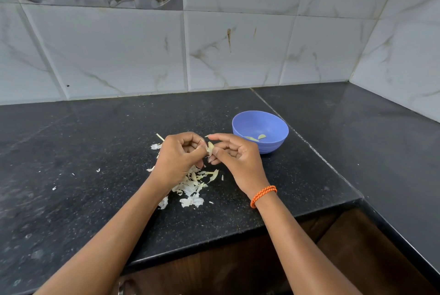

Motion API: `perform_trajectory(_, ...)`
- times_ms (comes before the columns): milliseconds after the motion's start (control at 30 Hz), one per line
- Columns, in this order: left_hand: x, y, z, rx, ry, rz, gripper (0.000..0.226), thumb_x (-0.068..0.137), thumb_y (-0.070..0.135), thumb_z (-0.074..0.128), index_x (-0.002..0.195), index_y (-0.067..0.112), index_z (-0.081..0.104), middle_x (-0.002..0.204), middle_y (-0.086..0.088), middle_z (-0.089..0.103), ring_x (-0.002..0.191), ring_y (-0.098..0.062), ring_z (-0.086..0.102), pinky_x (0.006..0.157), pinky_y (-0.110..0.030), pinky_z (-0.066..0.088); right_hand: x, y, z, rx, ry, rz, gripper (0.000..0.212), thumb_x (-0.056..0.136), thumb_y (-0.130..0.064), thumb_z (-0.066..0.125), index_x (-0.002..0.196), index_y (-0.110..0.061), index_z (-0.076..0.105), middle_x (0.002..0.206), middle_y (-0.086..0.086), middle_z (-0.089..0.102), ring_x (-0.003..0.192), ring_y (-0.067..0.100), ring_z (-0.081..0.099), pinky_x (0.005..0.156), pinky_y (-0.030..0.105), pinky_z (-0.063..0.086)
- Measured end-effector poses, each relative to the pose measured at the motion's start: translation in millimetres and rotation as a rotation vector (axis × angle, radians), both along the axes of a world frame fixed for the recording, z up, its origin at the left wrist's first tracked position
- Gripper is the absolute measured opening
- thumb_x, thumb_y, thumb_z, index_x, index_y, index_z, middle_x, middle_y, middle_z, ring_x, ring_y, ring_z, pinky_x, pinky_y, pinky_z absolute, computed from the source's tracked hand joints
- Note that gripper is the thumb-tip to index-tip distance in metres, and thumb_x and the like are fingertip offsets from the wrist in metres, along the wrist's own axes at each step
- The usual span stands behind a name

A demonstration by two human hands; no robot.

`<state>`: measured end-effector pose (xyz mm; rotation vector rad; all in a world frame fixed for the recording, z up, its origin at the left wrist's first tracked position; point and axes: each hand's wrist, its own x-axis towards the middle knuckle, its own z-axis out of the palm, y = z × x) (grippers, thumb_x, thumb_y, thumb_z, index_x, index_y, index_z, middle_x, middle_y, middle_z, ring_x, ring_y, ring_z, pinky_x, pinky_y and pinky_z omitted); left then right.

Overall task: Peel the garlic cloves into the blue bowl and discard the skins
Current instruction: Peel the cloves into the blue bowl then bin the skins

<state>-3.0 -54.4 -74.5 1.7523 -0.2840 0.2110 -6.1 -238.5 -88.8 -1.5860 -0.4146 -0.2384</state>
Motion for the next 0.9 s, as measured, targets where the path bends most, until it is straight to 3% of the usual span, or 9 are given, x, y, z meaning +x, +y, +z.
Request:
perform_trajectory(267,-3.1,-1.2,3.1,0.006,0.021,-0.057,0.012,0.101,-0.001,0.067,0.091,0.000,0.072,0.073,-0.009,0.071,0.065,-0.020,0.067,0.068,-0.030,0.060,-1.0,-1.0,2.9,0.030,0.032,-0.002,0.021,0.098,0.006,0.065,0.111,-0.006,0.077,0.085,0.019,0.076,0.072,0.029,0.073,0.072,0.042,0.065)
perform_trajectory(400,-1.4,1.7,3.1,0.068,0.028,-0.024,0.015,0.100,-0.001,0.063,0.088,0.003,0.071,0.067,-0.003,0.065,0.062,-0.020,0.063,0.066,-0.045,0.060,-1.3,-3.8,4.2,0.078,0.013,-0.051,0.020,0.097,0.008,0.063,0.107,-0.004,0.076,0.086,0.022,0.074,0.070,0.029,0.070,0.070,0.044,0.064)
perform_trajectory(467,-0.4,3.5,2.1,0.111,0.005,0.013,0.017,0.099,0.005,0.063,0.083,0.008,0.069,0.067,-0.001,0.062,0.061,-0.016,0.058,0.063,-0.043,0.055,-1.3,-4.9,3.9,0.100,0.011,-0.066,0.020,0.098,0.008,0.063,0.108,-0.004,0.075,0.087,0.020,0.075,0.070,0.028,0.069,0.071,0.045,0.065)
perform_trajectory(533,-1.4,5.0,2.7,0.194,-0.061,0.044,0.016,0.092,0.016,0.061,0.079,0.016,0.070,0.070,0.005,0.066,0.065,-0.014,0.058,0.067,-0.036,0.051,-1.3,-4.7,3.5,0.107,0.012,-0.079,0.021,0.100,0.007,0.061,0.109,-0.005,0.076,0.087,0.018,0.075,0.069,0.027,0.069,0.071,0.045,0.065)
perform_trajectory(667,-3.4,4.4,3.4,0.241,-0.077,-0.004,0.031,0.091,0.023,0.051,0.083,0.024,0.081,0.081,0.001,0.076,0.081,-0.022,0.072,0.082,-0.043,0.057,-2.2,-1.8,2.8,0.044,0.003,-0.060,0.024,0.102,0.004,0.059,0.115,-0.007,0.076,0.081,0.012,0.072,0.071,0.026,0.068,0.069,0.045,0.066)
perform_trajectory(800,0.3,4.3,-3.0,0.281,-0.126,0.024,0.020,0.100,0.026,0.072,0.082,0.030,0.081,0.079,0.003,0.075,0.074,-0.032,0.065,0.073,-0.053,0.055,-0.7,-0.3,2.9,0.021,0.007,-0.042,0.026,0.102,0.003,0.060,0.120,-0.010,0.072,0.084,0.021,0.069,0.071,0.023,0.065,0.068,0.047,0.065)
perform_trajectory(900,3.3,5.8,-5.4,0.262,-0.112,0.046,0.015,0.089,0.016,0.087,0.083,0.027,0.079,0.082,0.004,0.076,0.075,-0.030,0.065,0.072,-0.048,0.055,-0.1,0.3,2.0,0.020,0.014,-0.047,0.019,0.102,0.002,0.061,0.116,-0.009,0.068,0.085,0.020,0.068,0.070,0.023,0.063,0.066,0.046,0.064)
